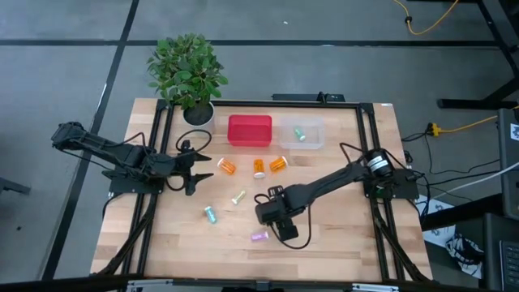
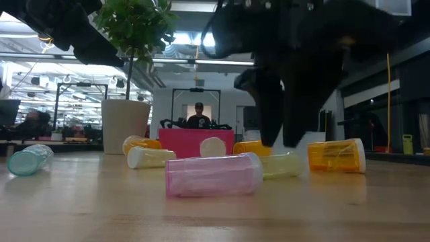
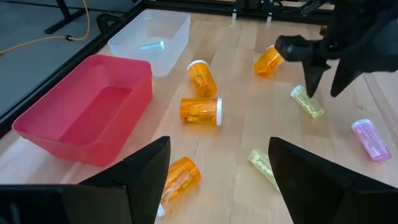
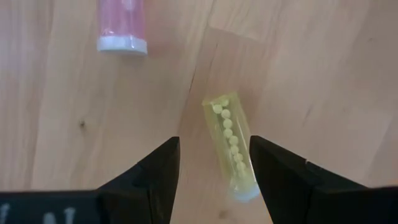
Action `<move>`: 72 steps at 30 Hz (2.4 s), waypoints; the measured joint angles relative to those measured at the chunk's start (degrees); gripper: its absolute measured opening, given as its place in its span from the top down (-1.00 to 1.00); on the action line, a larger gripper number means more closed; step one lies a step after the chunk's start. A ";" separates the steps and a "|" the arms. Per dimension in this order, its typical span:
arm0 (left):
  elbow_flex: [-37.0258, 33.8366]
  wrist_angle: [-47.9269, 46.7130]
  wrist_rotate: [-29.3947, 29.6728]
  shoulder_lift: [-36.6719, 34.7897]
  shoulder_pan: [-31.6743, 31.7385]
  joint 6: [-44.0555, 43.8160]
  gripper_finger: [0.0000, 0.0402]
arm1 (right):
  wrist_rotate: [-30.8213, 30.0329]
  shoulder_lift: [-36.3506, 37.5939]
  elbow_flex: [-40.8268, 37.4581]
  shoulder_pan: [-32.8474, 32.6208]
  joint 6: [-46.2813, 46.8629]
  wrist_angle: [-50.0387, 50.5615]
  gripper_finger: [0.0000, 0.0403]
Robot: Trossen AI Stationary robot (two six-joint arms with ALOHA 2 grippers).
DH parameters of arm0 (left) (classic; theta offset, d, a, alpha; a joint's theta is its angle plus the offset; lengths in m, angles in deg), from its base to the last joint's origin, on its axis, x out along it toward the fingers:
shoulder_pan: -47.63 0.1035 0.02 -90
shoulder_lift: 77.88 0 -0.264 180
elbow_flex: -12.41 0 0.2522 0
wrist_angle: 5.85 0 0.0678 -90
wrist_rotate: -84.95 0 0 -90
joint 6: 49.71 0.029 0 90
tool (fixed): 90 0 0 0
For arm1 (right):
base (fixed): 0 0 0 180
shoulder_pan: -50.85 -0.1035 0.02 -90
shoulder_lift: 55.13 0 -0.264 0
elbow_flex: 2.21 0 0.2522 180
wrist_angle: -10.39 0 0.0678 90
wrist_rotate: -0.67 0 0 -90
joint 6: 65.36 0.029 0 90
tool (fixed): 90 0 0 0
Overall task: Pick and place medicine bottles into bin by pill shape (circle, oval)
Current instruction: Put the green tablet bottle into the transparent bin
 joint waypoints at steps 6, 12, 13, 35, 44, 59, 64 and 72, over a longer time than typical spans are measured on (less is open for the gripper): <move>0.00 0.00 0.00 0.00 0.00 0.00 -0.32 | -1.95 -3.22 0.00 0.21 0.05 0.16 0.03; 0.00 0.00 0.00 0.00 0.02 0.00 -0.32 | -1.65 -4.64 0.20 0.76 0.31 0.50 0.03; 0.00 0.00 0.00 0.00 0.02 0.00 -0.32 | -1.64 -4.66 0.20 0.85 0.30 0.58 0.05; 0.05 0.00 0.01 0.00 0.01 0.28 -0.32 | -31.39 -4.31 14.85 3.25 7.77 35.00 0.50; 0.05 -0.11 0.02 0.00 0.01 0.42 -0.32 | -40.33 1.97 14.97 12.19 12.23 40.59 0.50; 0.05 -0.11 0.02 -0.02 0.00 0.39 -0.32 | -34.82 15.53 4.81 28.52 6.08 25.86 0.50; 0.05 -0.11 0.02 0.00 0.02 0.39 -0.32 | -33.47 19.83 -3.25 32.84 3.37 18.68 0.50; 0.05 -0.07 0.02 -0.02 0.01 0.41 -0.32 | -30.76 22.73 -10.13 37.09 1.72 10.06 0.50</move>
